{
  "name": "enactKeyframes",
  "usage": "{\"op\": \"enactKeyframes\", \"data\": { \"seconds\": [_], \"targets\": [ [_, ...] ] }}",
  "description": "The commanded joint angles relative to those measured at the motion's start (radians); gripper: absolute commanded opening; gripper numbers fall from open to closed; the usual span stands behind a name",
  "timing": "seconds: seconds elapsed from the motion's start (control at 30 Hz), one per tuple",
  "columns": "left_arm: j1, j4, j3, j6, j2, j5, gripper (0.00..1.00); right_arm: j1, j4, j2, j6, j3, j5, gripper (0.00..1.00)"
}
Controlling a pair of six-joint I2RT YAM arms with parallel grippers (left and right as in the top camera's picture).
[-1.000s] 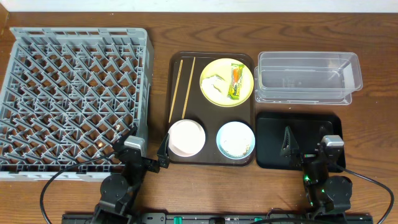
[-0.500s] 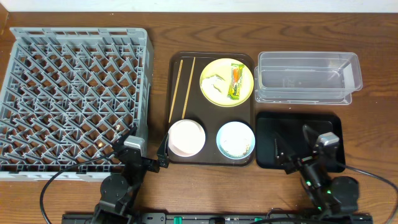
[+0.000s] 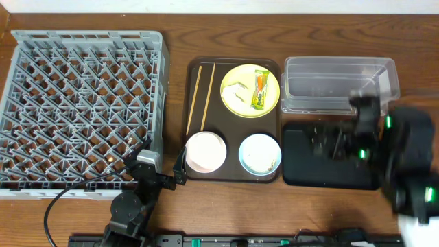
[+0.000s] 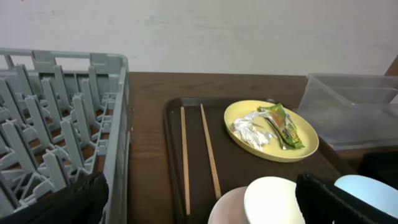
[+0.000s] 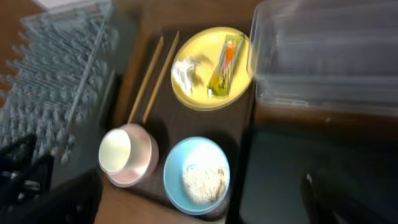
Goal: Sort waste into correct bins and load items into the dishwasher
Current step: 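Reach the right gripper to the white cup and grasp it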
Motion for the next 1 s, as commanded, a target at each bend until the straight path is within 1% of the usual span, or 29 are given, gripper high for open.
{"op": "enactKeyframes", "data": {
  "seconds": [0.0, 0.03, 0.13, 0.2, 0.27, 0.3, 0.43, 0.53, 0.63, 0.67, 0.73, 0.8, 0.9, 0.97],
  "targets": [
    [0.002, -0.017, -0.026, -0.008, -0.005, 0.000, 0.96, 0.006, -0.047, 0.175, -0.041, 0.167, -0.052, 0.99],
    [0.002, -0.017, -0.026, -0.008, -0.005, 0.000, 0.96, 0.006, -0.086, 0.216, -0.042, 0.195, -0.090, 0.99],
    [0.002, -0.017, -0.026, -0.008, -0.005, 0.000, 0.96, 0.019, -0.001, 0.313, -0.068, 0.224, -0.233, 0.99],
    [0.002, -0.017, -0.026, -0.008, -0.005, 0.000, 0.97, 0.080, 0.062, 0.381, -0.068, 0.248, -0.220, 0.99],
    [0.002, -0.017, -0.026, -0.008, -0.005, 0.000, 0.96, 0.153, 0.087, 0.427, -0.068, 0.267, -0.141, 0.98],
    [0.002, -0.017, -0.026, -0.008, -0.005, 0.000, 0.96, 0.202, 0.097, 0.456, -0.064, 0.281, -0.068, 0.99],
    [0.002, -0.017, -0.026, -0.008, -0.005, 0.000, 0.97, 0.383, 0.140, 0.571, -0.064, 0.315, 0.296, 0.99],
    [0.002, -0.017, -0.026, -0.008, -0.005, 0.000, 0.96, 0.454, 0.187, 0.642, -0.065, 0.317, 0.369, 0.99],
    [0.002, -0.017, -0.026, -0.008, -0.005, 0.000, 0.96, 0.487, 0.205, 0.689, -0.058, 0.317, 0.310, 0.86],
    [0.002, -0.017, -0.026, -0.008, -0.005, 0.000, 0.96, 0.493, 0.201, 0.696, -0.051, 0.317, 0.288, 0.83],
    [0.002, -0.017, -0.026, -0.008, -0.005, 0.000, 0.97, 0.509, 0.171, 0.709, -0.007, 0.317, 0.255, 0.84],
    [0.002, -0.017, -0.026, -0.008, -0.005, 0.000, 0.96, 0.520, 0.116, 0.713, 0.035, 0.317, 0.173, 0.84],
    [0.002, -0.017, -0.026, -0.008, -0.005, 0.000, 0.97, 0.535, 0.021, 0.713, 0.045, 0.317, 0.051, 0.88],
    [0.002, -0.017, -0.026, -0.008, -0.005, 0.000, 0.96, 0.550, -0.029, 0.714, 0.045, 0.314, 0.028, 0.88]
  ]
}}
